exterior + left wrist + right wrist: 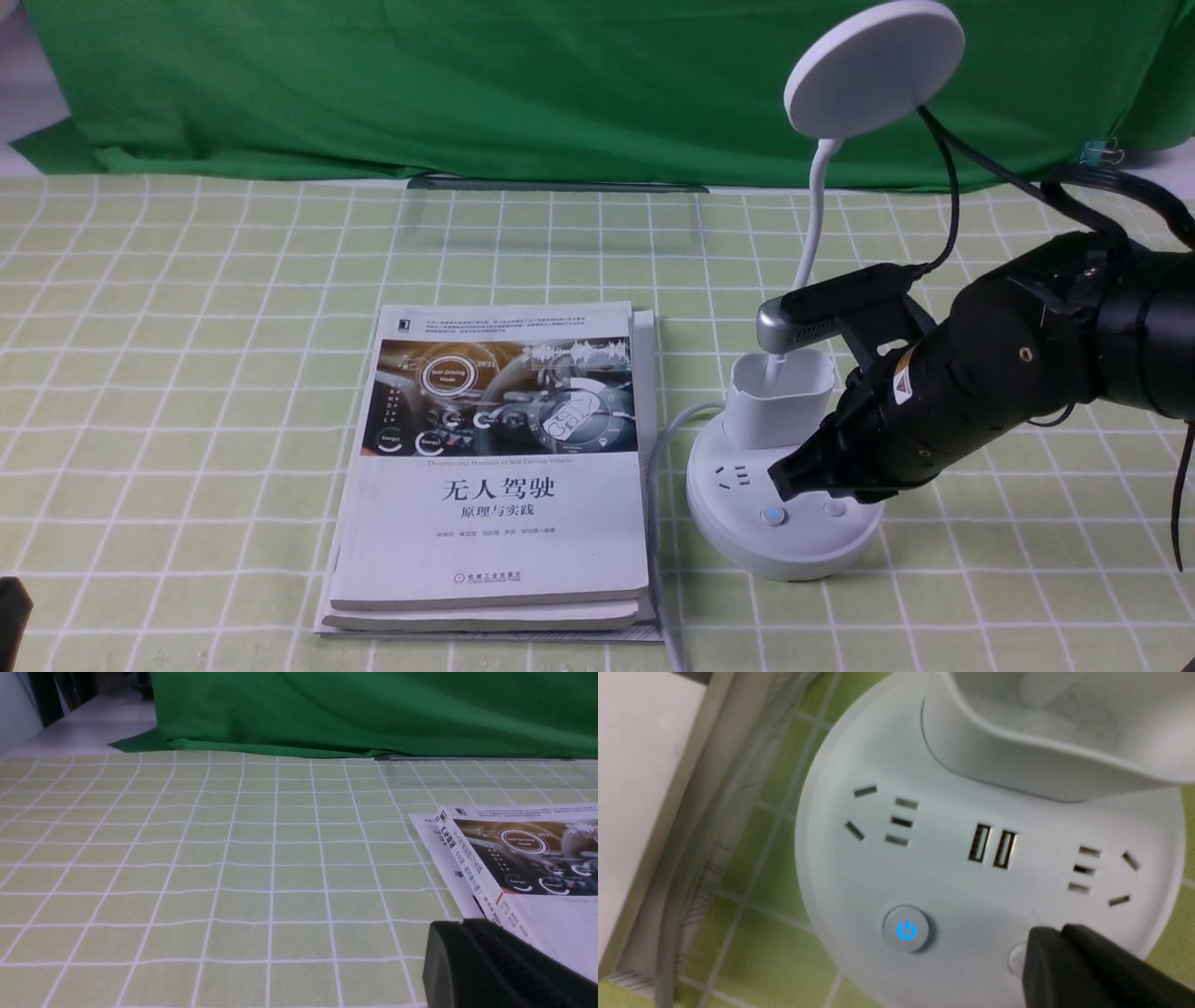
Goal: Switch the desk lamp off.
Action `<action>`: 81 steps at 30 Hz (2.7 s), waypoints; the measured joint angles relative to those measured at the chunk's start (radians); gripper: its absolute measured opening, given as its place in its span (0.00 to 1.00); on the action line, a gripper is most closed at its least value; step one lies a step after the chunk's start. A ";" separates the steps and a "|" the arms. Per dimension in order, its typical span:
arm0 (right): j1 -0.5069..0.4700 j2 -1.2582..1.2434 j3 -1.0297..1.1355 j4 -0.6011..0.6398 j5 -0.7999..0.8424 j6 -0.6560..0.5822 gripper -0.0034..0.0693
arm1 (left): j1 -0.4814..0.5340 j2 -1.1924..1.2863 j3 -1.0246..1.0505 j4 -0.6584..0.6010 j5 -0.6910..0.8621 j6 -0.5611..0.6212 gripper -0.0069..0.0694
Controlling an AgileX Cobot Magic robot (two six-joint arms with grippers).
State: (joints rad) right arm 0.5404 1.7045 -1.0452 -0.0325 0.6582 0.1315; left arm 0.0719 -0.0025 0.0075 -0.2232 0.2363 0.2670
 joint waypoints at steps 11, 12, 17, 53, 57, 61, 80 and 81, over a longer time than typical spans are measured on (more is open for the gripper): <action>0.000 -0.185 0.134 0.000 0.027 0.003 0.09 | 0.000 0.000 0.000 0.000 0.000 0.000 0.09; 0.000 -0.228 0.155 0.000 0.033 0.003 0.09 | 0.000 0.000 0.000 0.000 0.000 0.000 0.09; 0.000 -0.453 0.260 0.000 0.116 0.003 0.09 | 0.000 0.000 0.000 0.000 0.000 0.000 0.09; -0.351 -1.693 1.047 -0.034 -0.481 -0.152 0.08 | -0.001 0.000 0.000 0.019 0.000 0.000 0.09; -0.351 -1.701 1.051 -0.034 -0.496 -0.155 0.07 | -0.001 0.000 0.000 0.023 0.000 0.000 0.09; -0.351 -1.701 1.052 -0.034 -0.485 -0.156 0.07 | -0.001 0.000 0.000 0.024 0.000 0.000 0.09; -0.351 -1.701 1.056 -0.034 -0.415 -0.154 0.07 | -0.001 0.000 0.000 0.024 0.000 0.000 0.09; -0.351 -1.701 1.056 -0.034 -0.415 -0.154 0.07 | -0.001 0.000 0.000 0.024 0.000 0.000 0.09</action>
State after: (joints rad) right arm 0.1890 0.0031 0.0108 -0.0666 0.2436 -0.0230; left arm 0.0710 -0.0025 0.0075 -0.1995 0.2363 0.2670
